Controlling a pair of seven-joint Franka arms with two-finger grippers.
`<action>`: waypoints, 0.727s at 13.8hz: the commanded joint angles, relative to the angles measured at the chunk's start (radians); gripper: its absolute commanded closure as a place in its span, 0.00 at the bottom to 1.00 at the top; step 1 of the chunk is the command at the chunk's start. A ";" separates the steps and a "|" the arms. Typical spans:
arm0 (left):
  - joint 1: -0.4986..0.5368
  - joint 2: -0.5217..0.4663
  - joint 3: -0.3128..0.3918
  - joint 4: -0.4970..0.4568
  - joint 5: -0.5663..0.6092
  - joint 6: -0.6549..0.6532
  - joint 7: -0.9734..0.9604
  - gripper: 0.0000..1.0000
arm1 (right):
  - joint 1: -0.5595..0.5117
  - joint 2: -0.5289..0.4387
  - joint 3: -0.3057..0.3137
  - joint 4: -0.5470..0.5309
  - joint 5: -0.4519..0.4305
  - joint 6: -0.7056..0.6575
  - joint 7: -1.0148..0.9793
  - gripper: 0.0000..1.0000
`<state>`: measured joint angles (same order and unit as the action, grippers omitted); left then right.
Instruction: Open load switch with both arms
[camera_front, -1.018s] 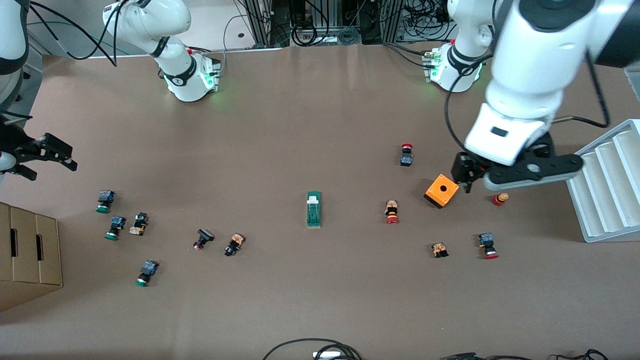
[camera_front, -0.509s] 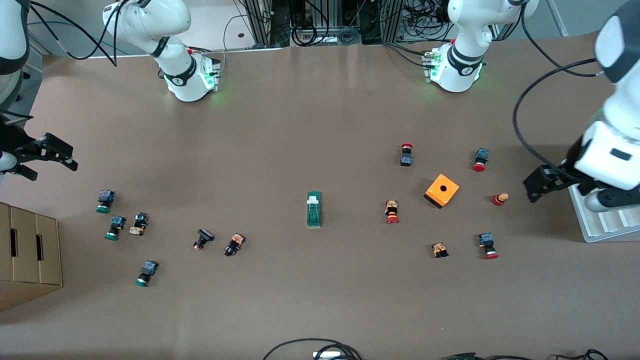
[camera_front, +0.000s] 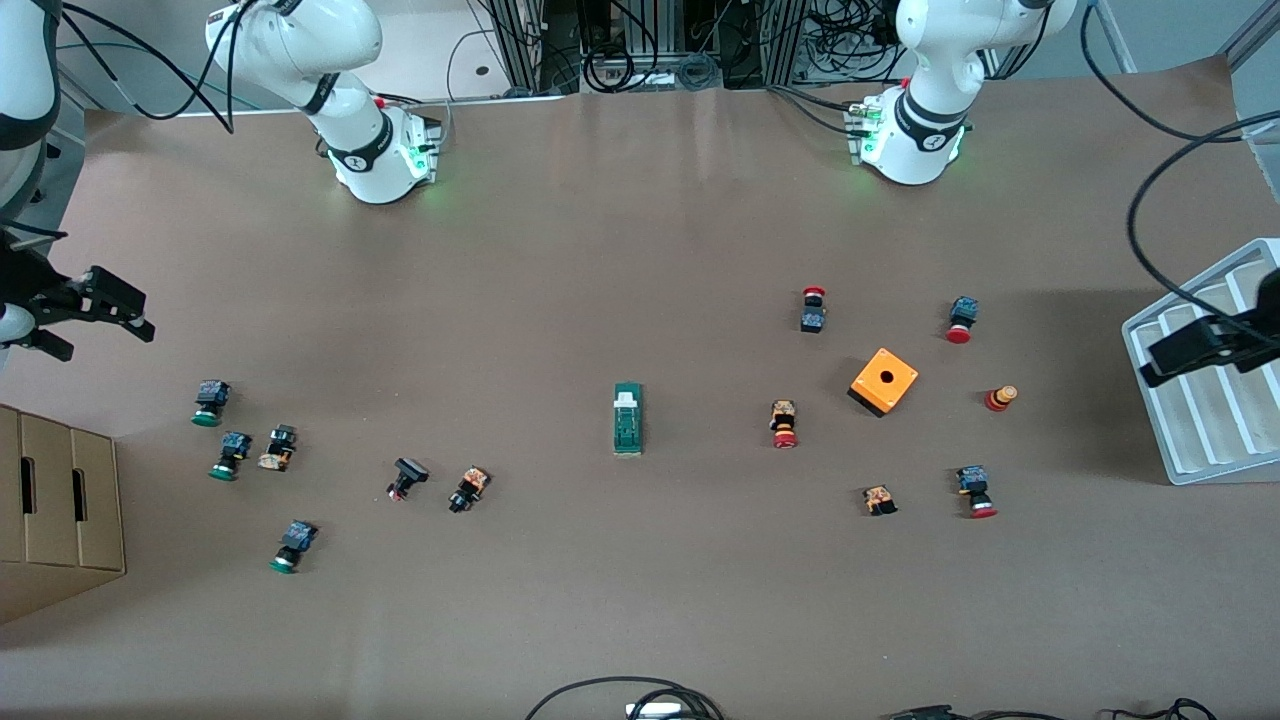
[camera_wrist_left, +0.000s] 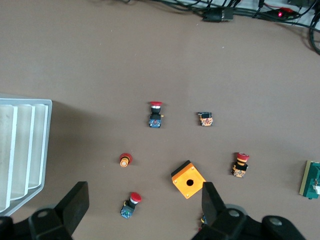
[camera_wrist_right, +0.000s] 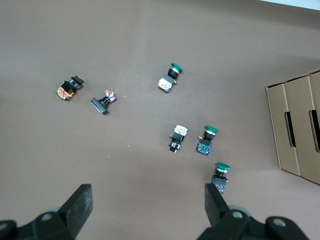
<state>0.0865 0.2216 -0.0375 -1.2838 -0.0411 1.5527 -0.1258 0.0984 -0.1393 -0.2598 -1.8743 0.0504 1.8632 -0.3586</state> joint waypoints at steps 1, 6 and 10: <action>-0.008 -0.005 0.008 -0.019 -0.010 -0.039 0.008 0.00 | 0.004 0.012 -0.002 0.024 -0.026 -0.016 -0.008 0.00; -0.001 -0.007 0.010 -0.037 0.003 -0.046 0.012 0.00 | 0.004 0.012 -0.002 0.024 -0.026 -0.018 -0.010 0.00; 0.004 -0.002 0.011 -0.032 0.006 -0.092 0.020 0.00 | 0.004 0.014 -0.002 0.024 -0.026 -0.016 -0.010 0.00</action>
<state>0.0861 0.2273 -0.0267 -1.3156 -0.0406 1.4819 -0.1239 0.0984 -0.1390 -0.2598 -1.8743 0.0504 1.8632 -0.3590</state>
